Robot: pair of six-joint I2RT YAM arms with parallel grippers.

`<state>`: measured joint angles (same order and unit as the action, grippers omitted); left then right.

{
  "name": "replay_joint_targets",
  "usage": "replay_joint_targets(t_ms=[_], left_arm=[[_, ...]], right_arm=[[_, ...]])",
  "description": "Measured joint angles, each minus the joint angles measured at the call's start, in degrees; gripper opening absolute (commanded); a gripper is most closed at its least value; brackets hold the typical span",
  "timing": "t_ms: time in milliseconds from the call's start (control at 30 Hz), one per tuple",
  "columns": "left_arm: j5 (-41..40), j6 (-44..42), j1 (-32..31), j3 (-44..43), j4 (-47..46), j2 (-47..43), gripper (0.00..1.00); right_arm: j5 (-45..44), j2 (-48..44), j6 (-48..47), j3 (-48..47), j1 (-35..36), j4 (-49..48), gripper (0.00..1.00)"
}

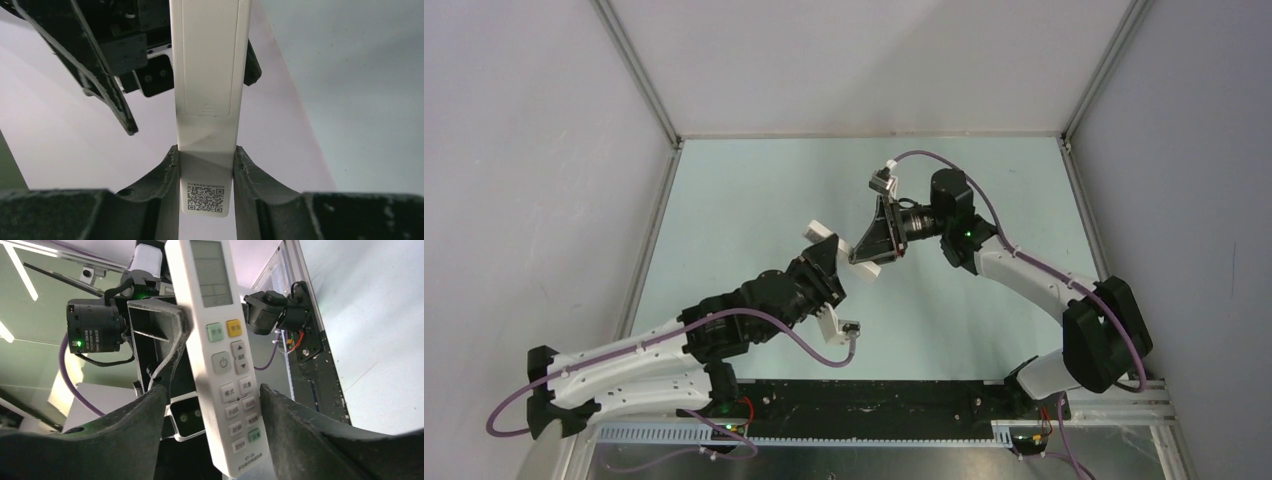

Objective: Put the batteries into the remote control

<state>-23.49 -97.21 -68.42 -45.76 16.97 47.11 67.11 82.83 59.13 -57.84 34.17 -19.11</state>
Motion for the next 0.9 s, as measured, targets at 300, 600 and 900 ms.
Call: replay_joint_targets(t_ms=[300, 600, 900], left_arm=[[-0.6, -3.0, -0.4, 0.7, -4.5, -1.2, 0.01], [-1.0, -3.8, -0.8, 1.1, -7.6, -1.9, 0.23], [-2.4, -2.7, -0.8, 2.8, -7.5, -1.1, 1.00]], right_arm=[[1.7, 3.1, 12.5, 0.0, 0.5, -12.2, 0.52], [2.4, 3.9, 18.7, 0.0, 0.9, -19.6, 0.21], [2.0, 4.0, 18.9, -0.1, 1.4, -17.0, 0.16]])
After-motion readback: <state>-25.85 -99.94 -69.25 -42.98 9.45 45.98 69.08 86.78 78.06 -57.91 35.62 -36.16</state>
